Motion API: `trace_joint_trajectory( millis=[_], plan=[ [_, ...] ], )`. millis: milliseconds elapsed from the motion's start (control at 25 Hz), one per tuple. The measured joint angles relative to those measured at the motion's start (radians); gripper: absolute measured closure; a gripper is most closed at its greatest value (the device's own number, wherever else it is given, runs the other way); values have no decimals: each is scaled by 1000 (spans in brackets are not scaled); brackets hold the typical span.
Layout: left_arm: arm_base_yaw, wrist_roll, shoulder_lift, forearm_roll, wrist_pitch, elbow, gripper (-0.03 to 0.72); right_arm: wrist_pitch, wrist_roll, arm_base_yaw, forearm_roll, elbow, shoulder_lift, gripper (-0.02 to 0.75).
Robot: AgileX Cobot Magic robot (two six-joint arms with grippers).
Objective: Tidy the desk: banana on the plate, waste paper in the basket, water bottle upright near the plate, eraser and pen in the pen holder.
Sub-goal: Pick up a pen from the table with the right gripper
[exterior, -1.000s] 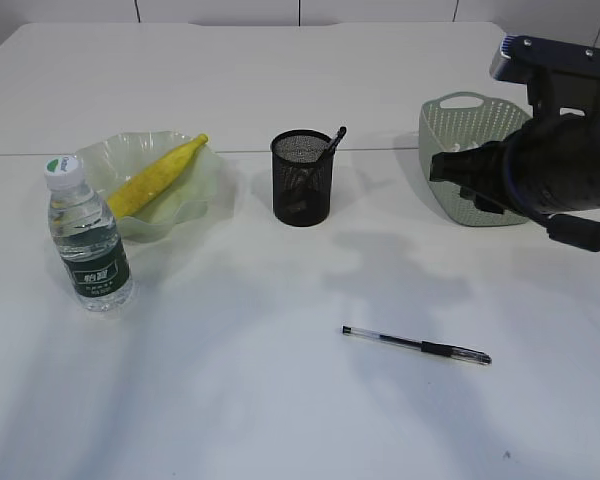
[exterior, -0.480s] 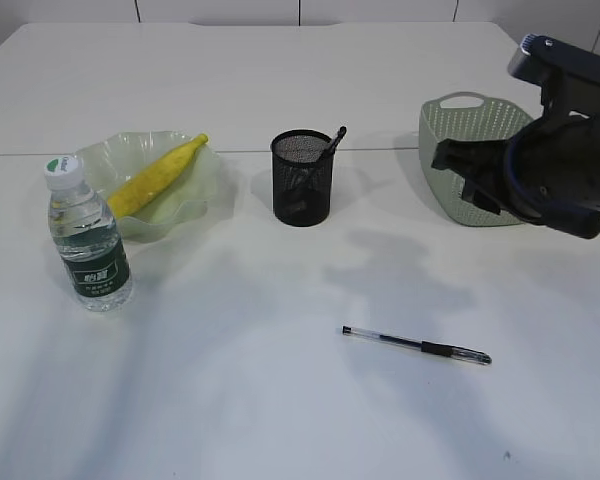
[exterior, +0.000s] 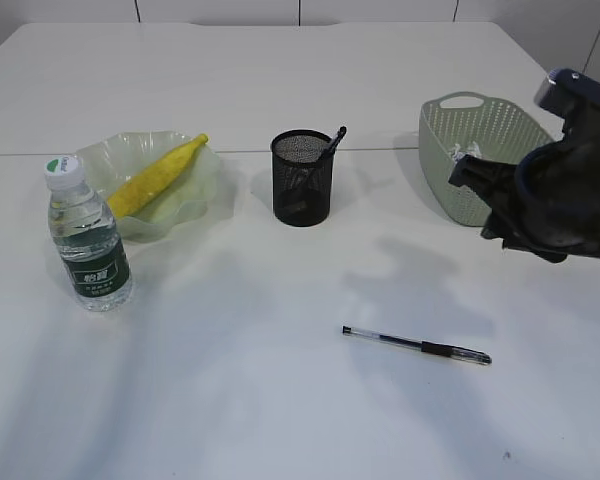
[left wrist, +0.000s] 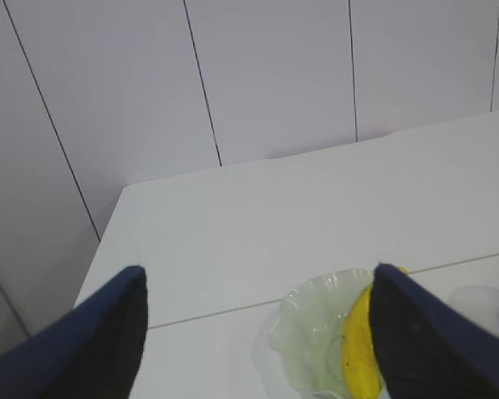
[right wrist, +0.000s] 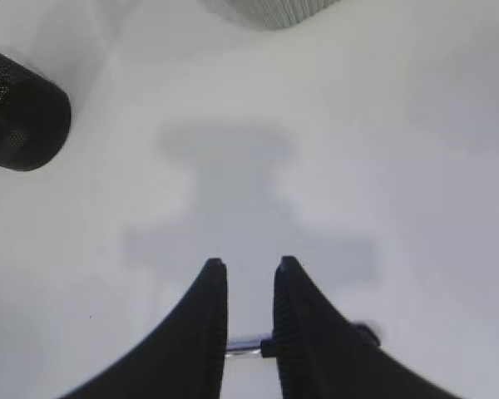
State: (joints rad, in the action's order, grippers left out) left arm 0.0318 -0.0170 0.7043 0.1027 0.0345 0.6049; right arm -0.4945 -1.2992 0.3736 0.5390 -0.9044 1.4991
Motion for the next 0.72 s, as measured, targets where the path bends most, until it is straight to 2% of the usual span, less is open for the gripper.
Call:
trace_joint_trajectory(
  millis=[320, 720],
  plan=[
    [0, 0, 0, 0, 0, 0, 97, -43, 0, 0, -320, 0, 2, 590],
    [0, 0, -25, -5, 0, 0, 97, -149, -2, 0, -527, 0, 93, 590]
  ],
)
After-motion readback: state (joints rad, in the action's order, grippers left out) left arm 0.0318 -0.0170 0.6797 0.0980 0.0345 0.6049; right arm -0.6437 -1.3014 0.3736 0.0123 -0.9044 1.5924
